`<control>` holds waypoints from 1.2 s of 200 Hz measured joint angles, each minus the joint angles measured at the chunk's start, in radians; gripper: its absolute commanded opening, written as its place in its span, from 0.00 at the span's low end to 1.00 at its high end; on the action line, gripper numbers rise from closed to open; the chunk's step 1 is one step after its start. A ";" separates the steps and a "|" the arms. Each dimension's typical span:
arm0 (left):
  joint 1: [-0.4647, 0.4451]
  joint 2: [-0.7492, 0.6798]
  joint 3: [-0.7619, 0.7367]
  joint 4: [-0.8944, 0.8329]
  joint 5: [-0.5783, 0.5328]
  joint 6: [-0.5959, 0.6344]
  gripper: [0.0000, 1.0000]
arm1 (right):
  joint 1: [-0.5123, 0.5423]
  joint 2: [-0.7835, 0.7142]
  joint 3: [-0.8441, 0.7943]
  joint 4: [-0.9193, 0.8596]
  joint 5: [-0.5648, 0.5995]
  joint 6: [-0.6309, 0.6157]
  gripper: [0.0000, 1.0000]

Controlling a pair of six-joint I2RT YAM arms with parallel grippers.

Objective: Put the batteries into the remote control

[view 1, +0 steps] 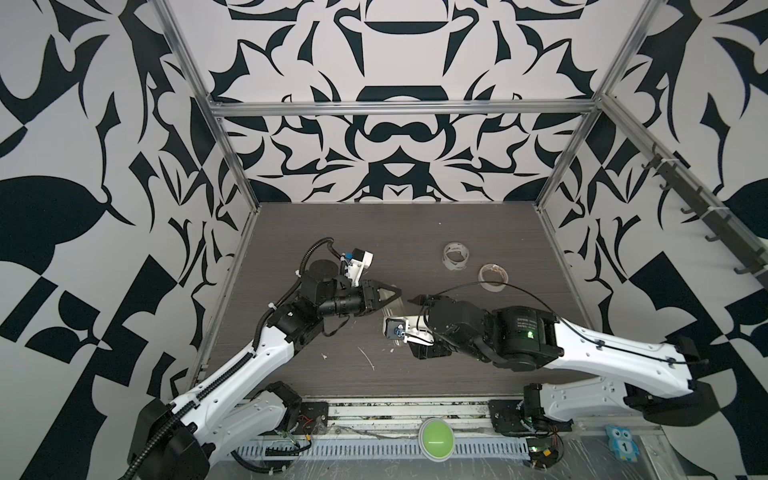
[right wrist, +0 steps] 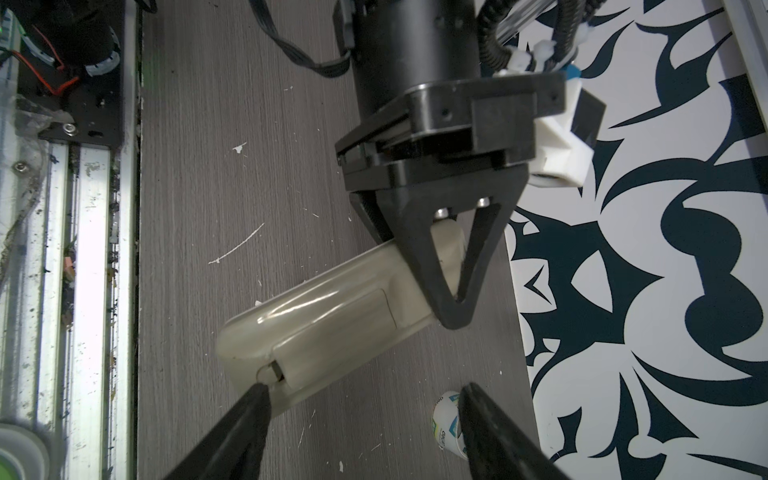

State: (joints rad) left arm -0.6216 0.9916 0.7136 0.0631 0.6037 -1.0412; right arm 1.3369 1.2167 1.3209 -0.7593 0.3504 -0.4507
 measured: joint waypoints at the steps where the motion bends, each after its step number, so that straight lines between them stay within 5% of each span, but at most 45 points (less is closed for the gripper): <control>1: 0.000 0.000 0.000 0.002 0.000 -0.001 0.00 | 0.000 0.000 0.000 0.000 0.000 0.000 0.75; 240: 0.021 0.024 -0.037 0.161 0.053 -0.117 0.00 | 0.005 -0.019 -0.049 0.051 0.055 -0.005 0.68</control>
State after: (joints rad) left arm -0.6010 1.0157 0.6769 0.2241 0.6567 -1.1584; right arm 1.3415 1.1980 1.2720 -0.7086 0.4053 -0.4561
